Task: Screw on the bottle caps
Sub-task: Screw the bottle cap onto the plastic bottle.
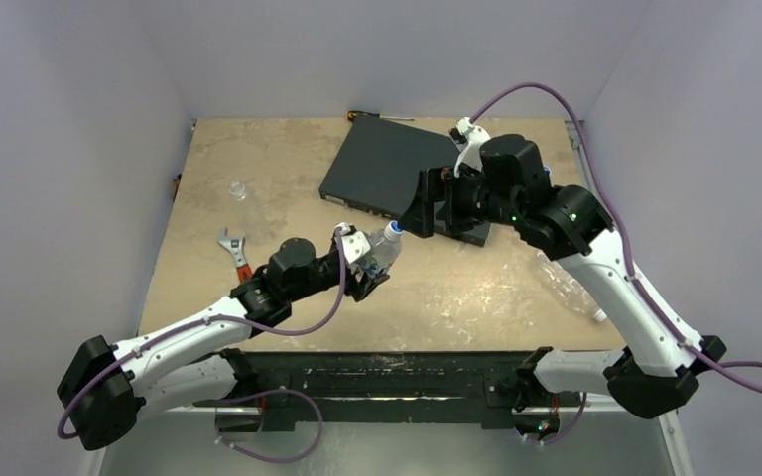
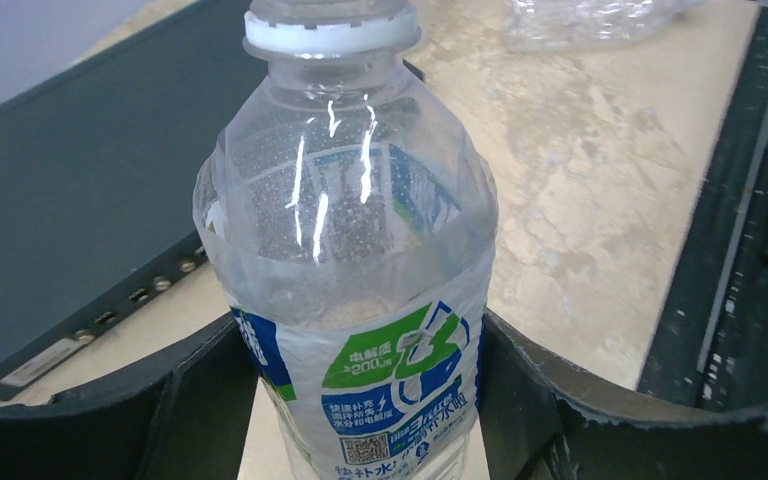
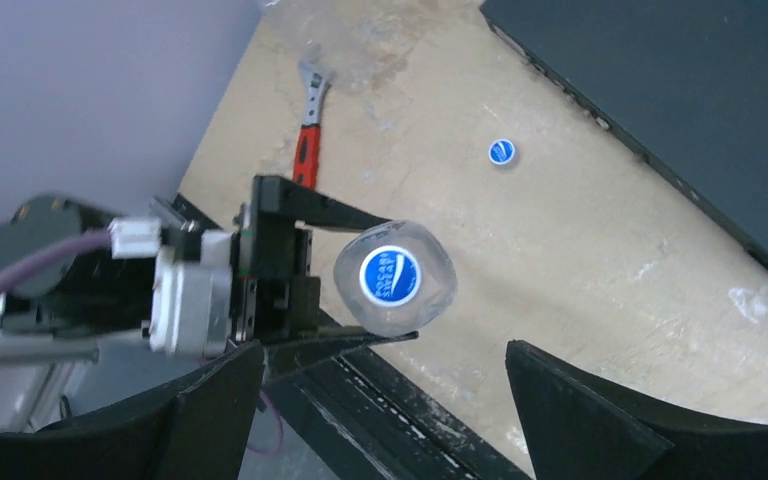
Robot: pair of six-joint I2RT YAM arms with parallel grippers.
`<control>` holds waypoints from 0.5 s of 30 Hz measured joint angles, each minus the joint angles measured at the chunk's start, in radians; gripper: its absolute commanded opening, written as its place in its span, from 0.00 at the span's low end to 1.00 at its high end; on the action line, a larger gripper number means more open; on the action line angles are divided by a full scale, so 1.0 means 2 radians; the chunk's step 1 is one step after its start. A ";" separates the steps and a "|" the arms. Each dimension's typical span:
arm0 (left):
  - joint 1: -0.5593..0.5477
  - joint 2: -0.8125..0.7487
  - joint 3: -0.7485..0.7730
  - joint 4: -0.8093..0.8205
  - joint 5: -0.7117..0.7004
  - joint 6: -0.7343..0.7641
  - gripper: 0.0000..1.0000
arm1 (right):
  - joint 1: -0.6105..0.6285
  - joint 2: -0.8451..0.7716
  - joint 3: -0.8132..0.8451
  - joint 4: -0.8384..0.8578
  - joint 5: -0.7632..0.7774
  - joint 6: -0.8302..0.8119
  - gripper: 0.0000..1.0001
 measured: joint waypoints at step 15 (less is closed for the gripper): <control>0.087 -0.008 0.056 -0.111 0.350 -0.023 0.00 | 0.002 -0.071 -0.082 0.036 -0.145 -0.198 0.64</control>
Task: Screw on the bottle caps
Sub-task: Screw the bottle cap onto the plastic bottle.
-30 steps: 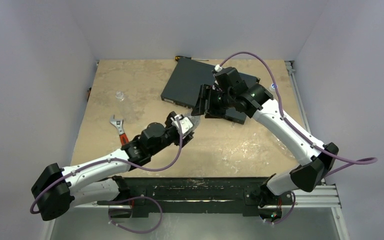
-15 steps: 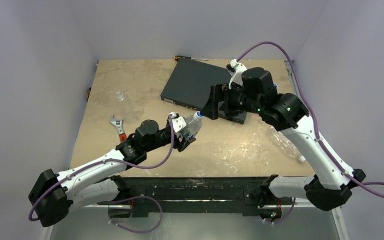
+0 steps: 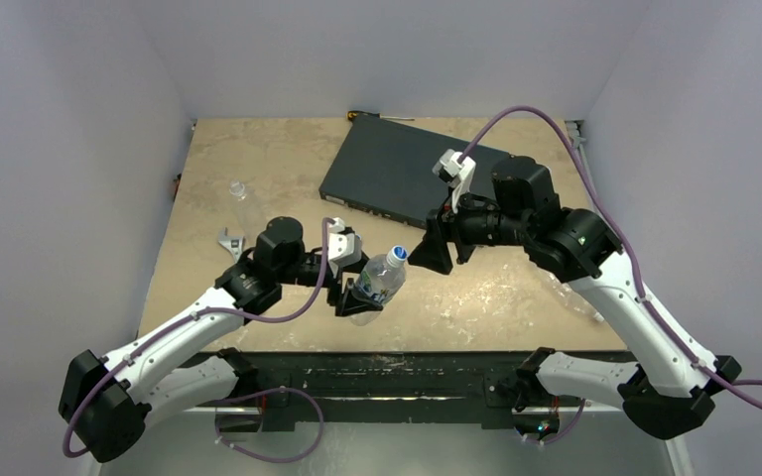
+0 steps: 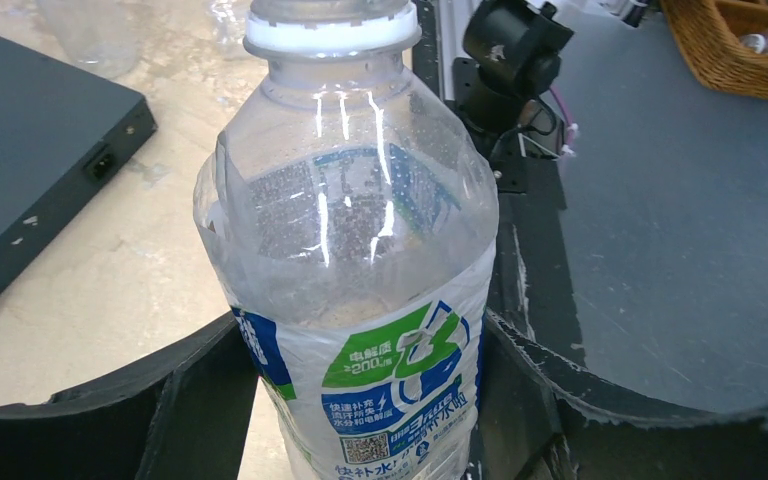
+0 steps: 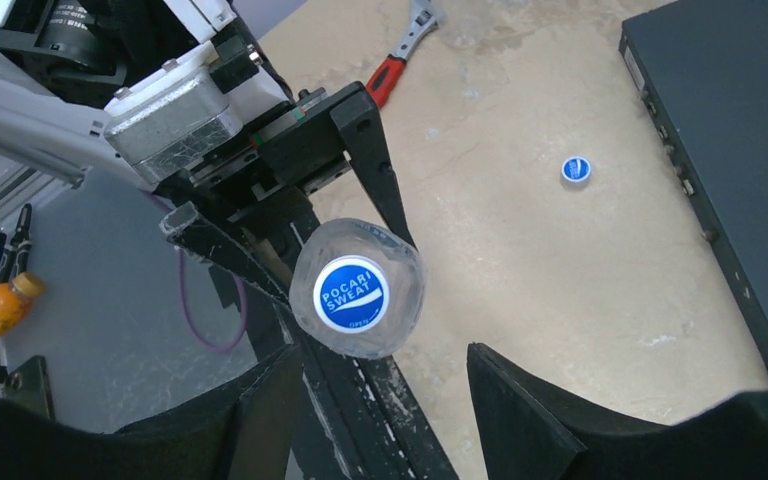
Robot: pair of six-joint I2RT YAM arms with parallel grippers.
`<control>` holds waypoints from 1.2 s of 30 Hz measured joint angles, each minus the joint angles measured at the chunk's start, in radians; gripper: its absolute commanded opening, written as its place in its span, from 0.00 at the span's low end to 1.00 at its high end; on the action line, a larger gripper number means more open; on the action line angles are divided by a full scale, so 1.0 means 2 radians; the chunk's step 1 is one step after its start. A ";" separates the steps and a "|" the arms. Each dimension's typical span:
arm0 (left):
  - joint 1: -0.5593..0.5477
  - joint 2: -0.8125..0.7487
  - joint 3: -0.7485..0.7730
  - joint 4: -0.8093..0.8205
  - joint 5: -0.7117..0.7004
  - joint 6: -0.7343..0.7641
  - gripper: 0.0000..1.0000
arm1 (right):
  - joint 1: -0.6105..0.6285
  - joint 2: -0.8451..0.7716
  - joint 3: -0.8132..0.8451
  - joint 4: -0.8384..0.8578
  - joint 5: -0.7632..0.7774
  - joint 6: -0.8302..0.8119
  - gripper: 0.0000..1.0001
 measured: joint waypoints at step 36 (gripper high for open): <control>0.000 -0.001 0.001 -0.039 0.039 0.003 0.00 | 0.052 0.037 -0.011 0.033 -0.020 -0.021 0.41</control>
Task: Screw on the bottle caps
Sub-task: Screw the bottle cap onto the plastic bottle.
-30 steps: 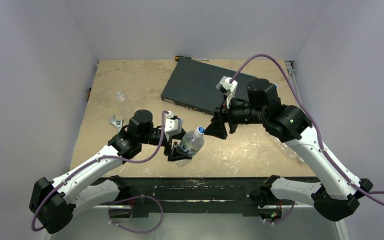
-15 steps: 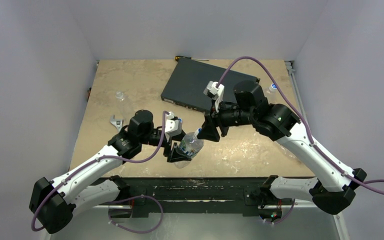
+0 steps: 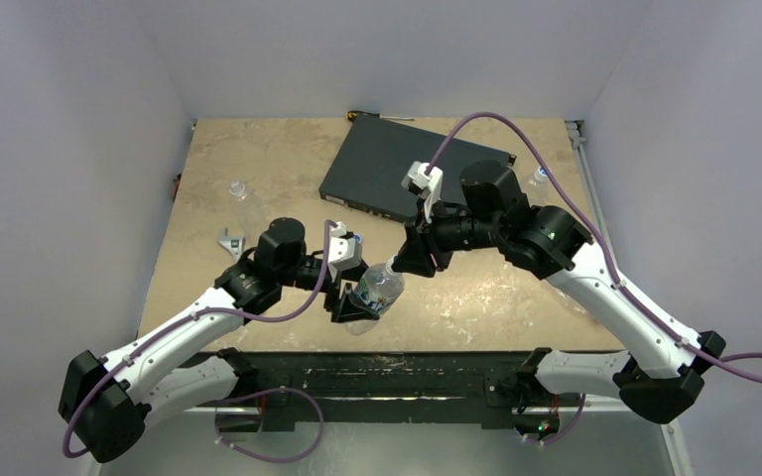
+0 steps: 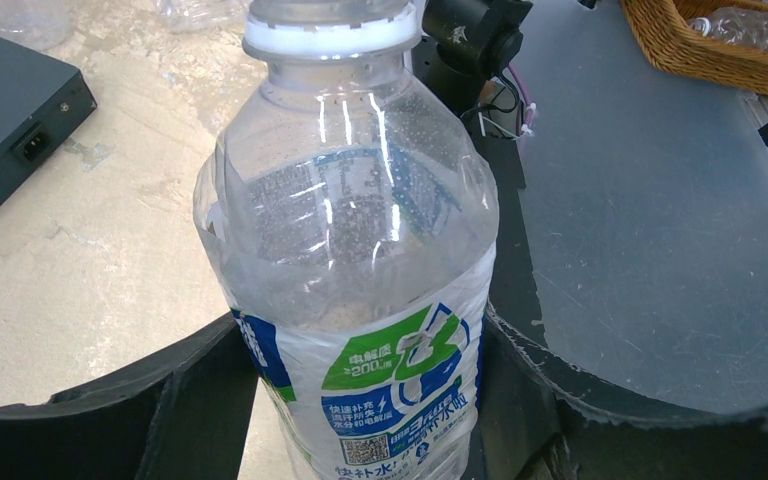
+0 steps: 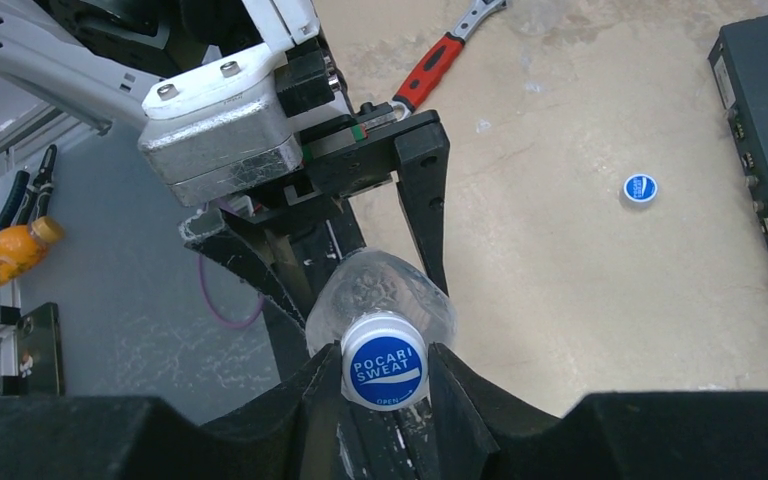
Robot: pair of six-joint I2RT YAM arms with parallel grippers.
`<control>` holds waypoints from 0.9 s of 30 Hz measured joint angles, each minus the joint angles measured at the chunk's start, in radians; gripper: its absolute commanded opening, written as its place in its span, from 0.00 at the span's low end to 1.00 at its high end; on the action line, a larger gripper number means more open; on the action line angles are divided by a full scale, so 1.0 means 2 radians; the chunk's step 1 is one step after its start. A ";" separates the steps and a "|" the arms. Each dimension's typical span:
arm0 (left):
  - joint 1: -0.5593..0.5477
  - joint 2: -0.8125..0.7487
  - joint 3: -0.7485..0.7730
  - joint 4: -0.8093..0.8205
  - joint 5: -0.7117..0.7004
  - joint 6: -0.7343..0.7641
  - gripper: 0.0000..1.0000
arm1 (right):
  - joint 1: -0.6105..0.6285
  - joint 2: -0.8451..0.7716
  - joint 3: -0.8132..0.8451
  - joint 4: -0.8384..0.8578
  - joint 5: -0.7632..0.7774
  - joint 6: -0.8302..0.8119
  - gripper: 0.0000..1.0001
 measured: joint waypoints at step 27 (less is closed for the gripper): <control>0.000 0.004 0.004 -0.002 0.002 0.000 0.00 | 0.001 0.002 -0.005 -0.003 0.000 -0.001 0.19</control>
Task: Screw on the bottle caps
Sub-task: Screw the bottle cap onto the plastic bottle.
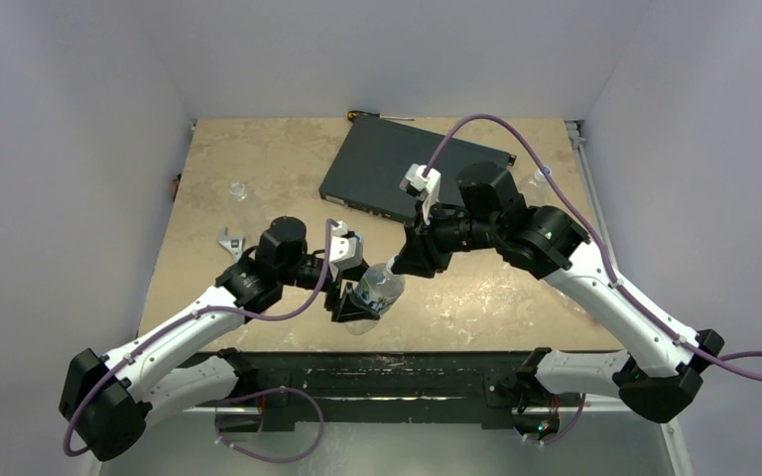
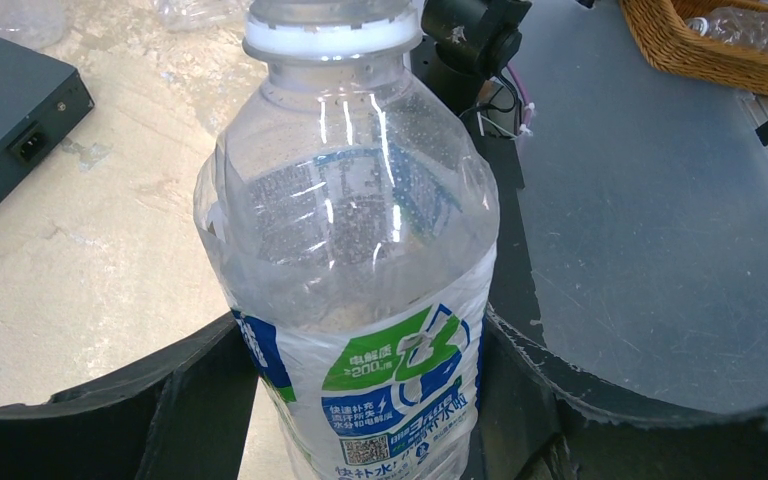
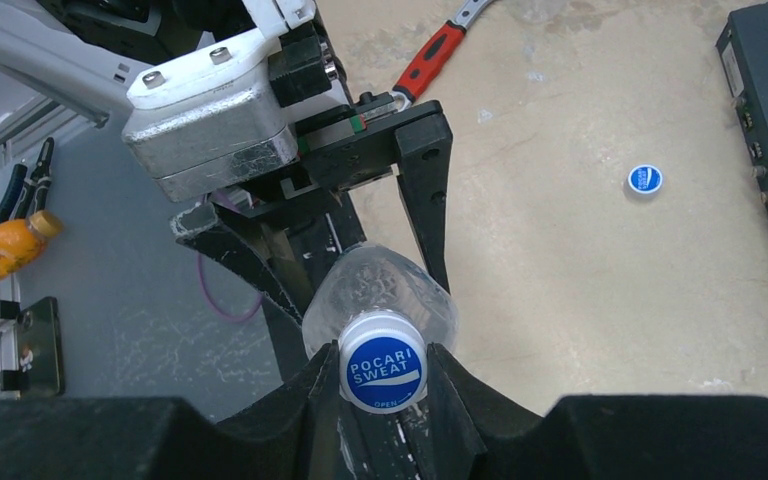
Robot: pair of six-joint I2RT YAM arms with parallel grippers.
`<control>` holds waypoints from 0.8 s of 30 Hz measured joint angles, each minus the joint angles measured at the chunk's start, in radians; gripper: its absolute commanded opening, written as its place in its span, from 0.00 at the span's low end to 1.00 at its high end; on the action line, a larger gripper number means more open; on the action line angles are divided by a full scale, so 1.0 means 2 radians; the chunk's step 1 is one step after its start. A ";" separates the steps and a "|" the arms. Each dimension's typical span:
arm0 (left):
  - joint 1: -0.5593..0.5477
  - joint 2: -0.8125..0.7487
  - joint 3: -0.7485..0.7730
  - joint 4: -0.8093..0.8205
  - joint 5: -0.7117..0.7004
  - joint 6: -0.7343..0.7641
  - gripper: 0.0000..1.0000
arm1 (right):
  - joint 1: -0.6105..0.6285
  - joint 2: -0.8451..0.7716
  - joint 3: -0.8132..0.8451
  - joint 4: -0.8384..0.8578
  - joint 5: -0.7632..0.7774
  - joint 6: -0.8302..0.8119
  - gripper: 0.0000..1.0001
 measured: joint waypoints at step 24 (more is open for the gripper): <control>0.000 0.038 0.042 -0.112 0.115 0.048 0.00 | 0.082 0.005 0.034 -0.072 0.045 -0.044 0.07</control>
